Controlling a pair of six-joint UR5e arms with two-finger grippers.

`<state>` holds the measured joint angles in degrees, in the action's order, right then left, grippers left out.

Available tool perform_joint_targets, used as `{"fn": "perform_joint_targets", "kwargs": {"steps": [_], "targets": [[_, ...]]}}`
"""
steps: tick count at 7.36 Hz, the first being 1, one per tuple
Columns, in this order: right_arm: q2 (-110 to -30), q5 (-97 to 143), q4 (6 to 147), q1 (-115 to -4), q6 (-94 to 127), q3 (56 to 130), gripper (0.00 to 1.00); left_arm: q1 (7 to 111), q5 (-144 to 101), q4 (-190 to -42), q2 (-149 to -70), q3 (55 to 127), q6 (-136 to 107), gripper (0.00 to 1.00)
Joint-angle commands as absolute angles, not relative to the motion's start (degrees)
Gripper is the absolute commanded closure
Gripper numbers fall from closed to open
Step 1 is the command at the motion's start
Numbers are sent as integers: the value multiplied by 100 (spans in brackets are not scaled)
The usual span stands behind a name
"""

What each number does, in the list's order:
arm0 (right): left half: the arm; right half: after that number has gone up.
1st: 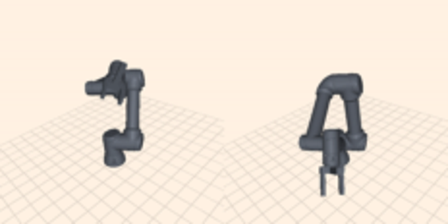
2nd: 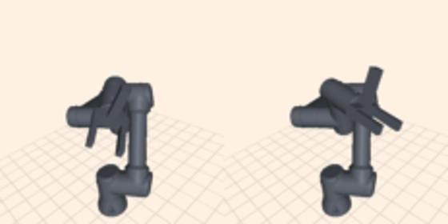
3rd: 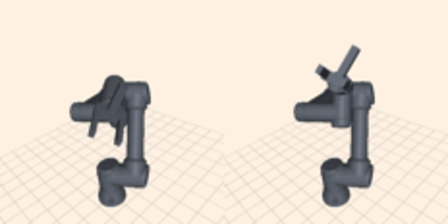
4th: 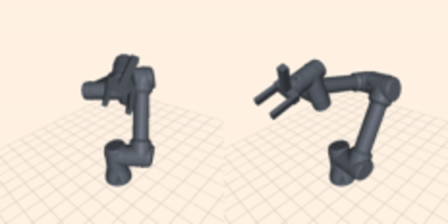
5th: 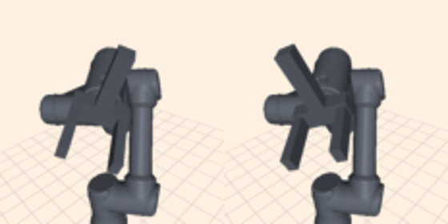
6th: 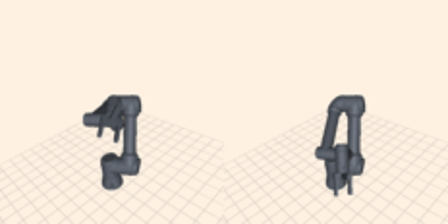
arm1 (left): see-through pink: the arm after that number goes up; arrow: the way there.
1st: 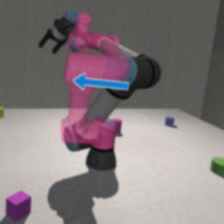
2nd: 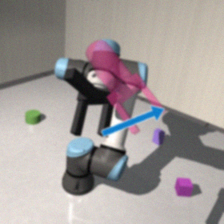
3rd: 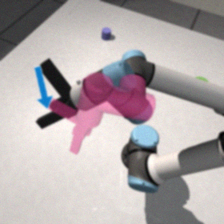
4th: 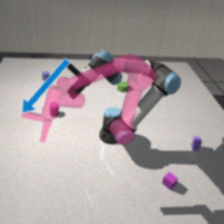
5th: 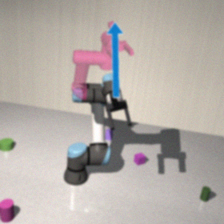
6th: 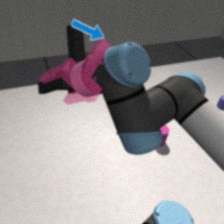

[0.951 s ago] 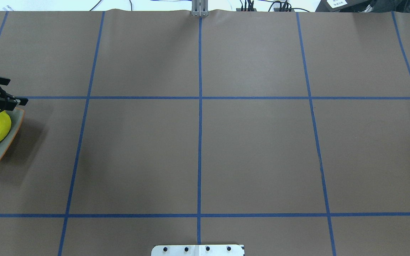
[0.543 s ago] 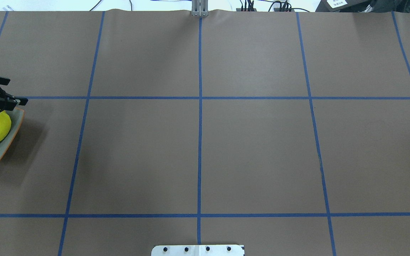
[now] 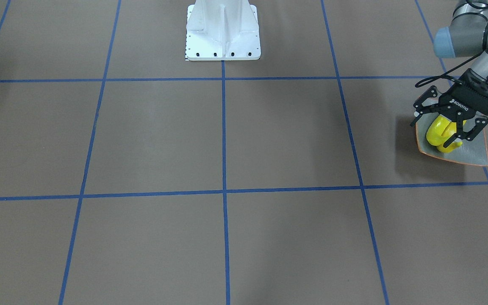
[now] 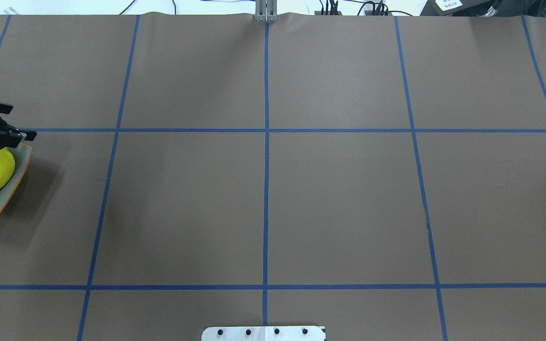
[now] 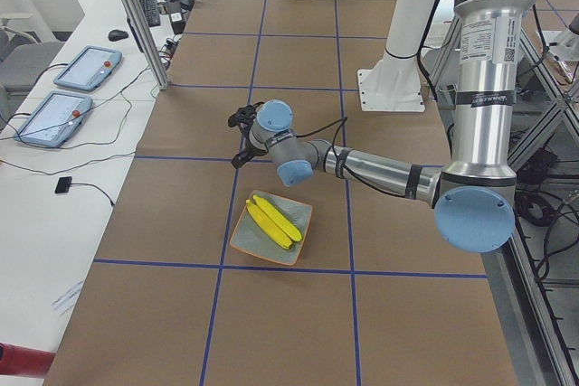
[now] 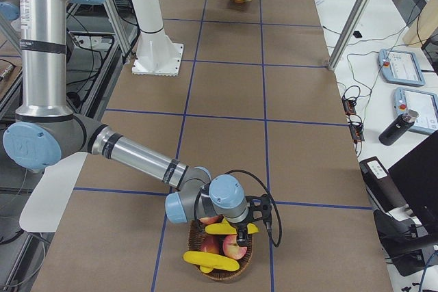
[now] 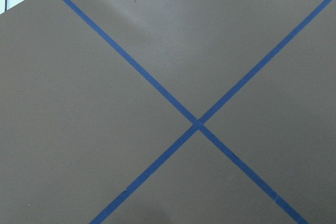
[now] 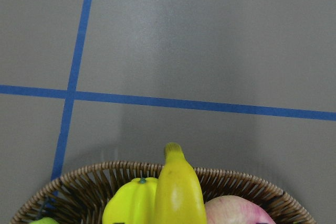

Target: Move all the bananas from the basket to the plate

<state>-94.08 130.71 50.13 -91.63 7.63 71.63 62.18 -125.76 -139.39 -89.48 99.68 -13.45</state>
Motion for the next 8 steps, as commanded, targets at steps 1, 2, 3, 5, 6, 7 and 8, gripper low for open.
{"fn": "perform_joint_targets", "kwargs": {"steps": [1,2,3,5,6,7,8], "targets": [[-9404,13069,4922,-9027,896,7110,18,6214,-12577,-13939,-8947,9958,-1345,0],[-9404,13069,4922,-8939,896,7102,19,6214,-12568,-13939,-8947,9949,-1345,0],[-9404,13078,4922,-8878,896,7102,19,6214,-12577,-13939,-8947,9949,-1345,0],[-9457,13069,4913,-8868,879,7102,34,6214,-12568,-13939,-8947,9949,-1345,0],[-9474,13069,4913,-8868,879,7093,43,6214,-12568,-13939,-8956,9932,-1345,0],[-9483,13069,4913,-8859,862,7093,51,6205,-12568,-13939,-8965,9914,-1345,0],[-9483,13069,4913,-8859,853,7101,65,6205,-12568,-13939,-8965,9914,-1345,0]]}}
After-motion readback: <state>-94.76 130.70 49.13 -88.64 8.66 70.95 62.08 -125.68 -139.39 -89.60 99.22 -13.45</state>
